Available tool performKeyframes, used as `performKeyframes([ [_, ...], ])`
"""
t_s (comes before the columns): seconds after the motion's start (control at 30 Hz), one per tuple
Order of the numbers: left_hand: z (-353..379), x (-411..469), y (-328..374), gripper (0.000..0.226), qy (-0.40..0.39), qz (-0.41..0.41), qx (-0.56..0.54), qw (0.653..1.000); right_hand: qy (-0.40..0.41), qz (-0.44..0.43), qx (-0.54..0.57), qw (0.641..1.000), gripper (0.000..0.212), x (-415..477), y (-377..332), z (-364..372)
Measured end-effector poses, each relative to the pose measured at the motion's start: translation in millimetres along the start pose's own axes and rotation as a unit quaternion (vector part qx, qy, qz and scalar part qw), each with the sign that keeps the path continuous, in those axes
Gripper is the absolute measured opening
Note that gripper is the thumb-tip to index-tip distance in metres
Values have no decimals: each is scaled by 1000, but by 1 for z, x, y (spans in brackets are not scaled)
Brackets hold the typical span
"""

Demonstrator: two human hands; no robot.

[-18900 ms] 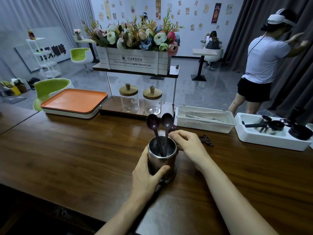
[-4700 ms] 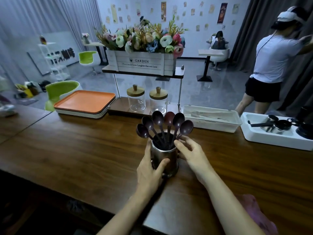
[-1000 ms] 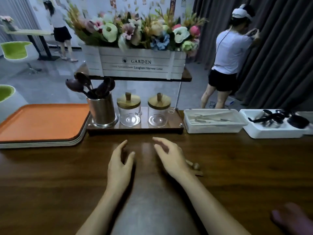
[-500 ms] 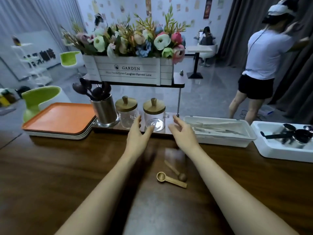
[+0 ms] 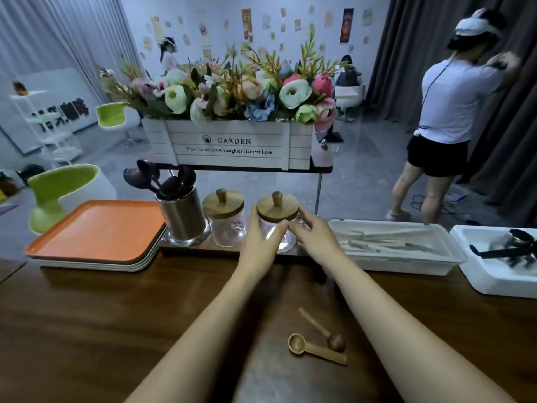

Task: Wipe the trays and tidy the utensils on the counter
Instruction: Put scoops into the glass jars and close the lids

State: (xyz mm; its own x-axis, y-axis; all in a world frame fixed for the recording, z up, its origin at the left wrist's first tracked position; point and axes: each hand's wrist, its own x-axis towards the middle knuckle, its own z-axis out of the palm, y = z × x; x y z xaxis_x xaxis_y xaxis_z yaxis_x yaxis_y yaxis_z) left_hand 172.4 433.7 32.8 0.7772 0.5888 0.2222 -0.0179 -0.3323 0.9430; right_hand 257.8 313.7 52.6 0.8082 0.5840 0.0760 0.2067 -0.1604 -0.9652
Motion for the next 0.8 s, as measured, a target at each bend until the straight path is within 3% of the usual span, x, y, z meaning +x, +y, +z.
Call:
performKeyframes([
  [0.1, 3, -11, 1, 60, -14, 28, -10, 999, 10, -9, 3, 1000, 42, -13, -1, -11],
  [0.27, 21, -55, 13, 70, -2, 26, 12, 1000, -8, -38, 8, 999, 36, -55, -1, -47],
  [0.43, 71, -119, 31, 65, 13, 25, -2, 1000, -26, -53, 3, 998, 39, -114, 16, -108],
  [0.67, 167, -199, 46, 61, 42, -17, -12, 999, -52, -17, 5, 998, 46, -186, 56, -197],
  [0.8, 193, -223, 50, 76, 67, -32, -11, 997, -58, -2, 5, 998, 48, -202, 72, -219],
])
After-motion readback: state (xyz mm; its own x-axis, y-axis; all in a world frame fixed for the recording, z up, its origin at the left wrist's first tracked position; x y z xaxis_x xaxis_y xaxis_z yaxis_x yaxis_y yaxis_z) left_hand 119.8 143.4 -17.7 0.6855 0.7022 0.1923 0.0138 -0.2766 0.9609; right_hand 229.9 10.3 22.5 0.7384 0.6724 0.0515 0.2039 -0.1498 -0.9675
